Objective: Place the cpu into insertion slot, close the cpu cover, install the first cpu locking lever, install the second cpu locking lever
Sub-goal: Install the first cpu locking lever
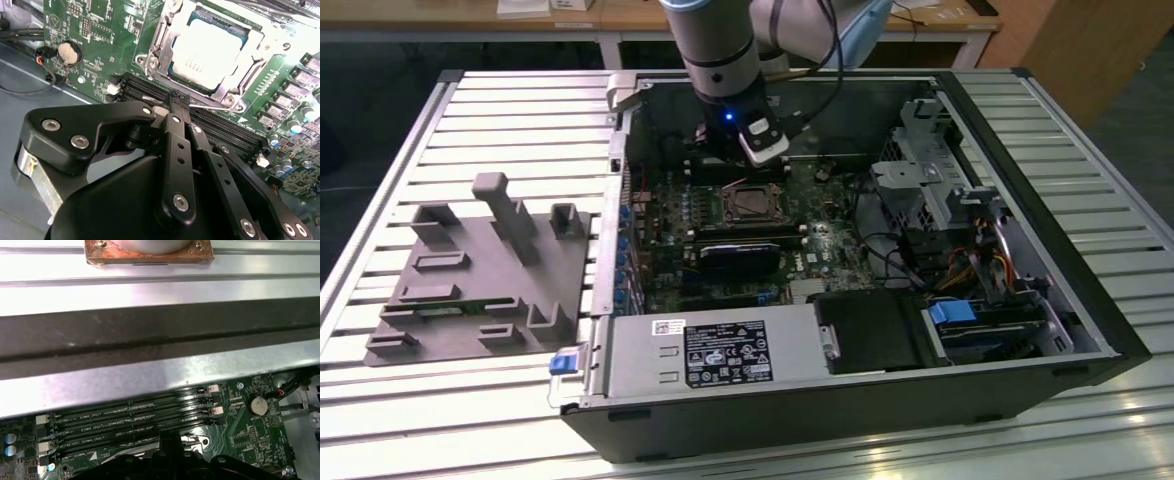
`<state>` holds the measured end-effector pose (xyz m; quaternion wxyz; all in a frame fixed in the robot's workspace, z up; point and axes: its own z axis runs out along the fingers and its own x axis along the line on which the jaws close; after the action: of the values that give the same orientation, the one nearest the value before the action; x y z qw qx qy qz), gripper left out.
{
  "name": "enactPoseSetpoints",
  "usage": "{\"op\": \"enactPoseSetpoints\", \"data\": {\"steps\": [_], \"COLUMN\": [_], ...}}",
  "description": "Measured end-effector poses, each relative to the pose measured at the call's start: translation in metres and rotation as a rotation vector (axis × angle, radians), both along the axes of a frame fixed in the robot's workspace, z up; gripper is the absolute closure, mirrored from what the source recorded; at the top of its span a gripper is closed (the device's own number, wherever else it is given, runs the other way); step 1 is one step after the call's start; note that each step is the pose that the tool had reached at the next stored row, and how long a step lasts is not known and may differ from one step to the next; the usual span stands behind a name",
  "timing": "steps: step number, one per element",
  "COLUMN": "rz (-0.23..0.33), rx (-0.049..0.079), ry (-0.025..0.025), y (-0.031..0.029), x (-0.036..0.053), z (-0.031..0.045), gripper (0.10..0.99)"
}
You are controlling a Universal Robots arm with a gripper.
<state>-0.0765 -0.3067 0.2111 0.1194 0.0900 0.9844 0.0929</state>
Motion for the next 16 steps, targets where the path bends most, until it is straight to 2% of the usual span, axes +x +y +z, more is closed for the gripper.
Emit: {"op": "enactPoseSetpoints", "data": {"steps": [2, 7, 13, 15, 16], "rz": [-0.012, -0.037, -0.04, -0.04, -0.04], "rx": [-0.001, -0.003, -0.003, -0.003, -0.003], "ry": [-0.0033, -0.0159, -0.0252, -0.0325, -0.039], "y": [0.0002, 0.0023, 0.0066, 0.0067, 0.0068], "x": [0.0, 0.0, 0.0, -0.0001, -0.0002], "z": [-0.0011, -0.0039, -0.005, -0.0057, -0.0063], "gripper": [0.984, 0.984, 0.984, 0.984, 0.984]}}
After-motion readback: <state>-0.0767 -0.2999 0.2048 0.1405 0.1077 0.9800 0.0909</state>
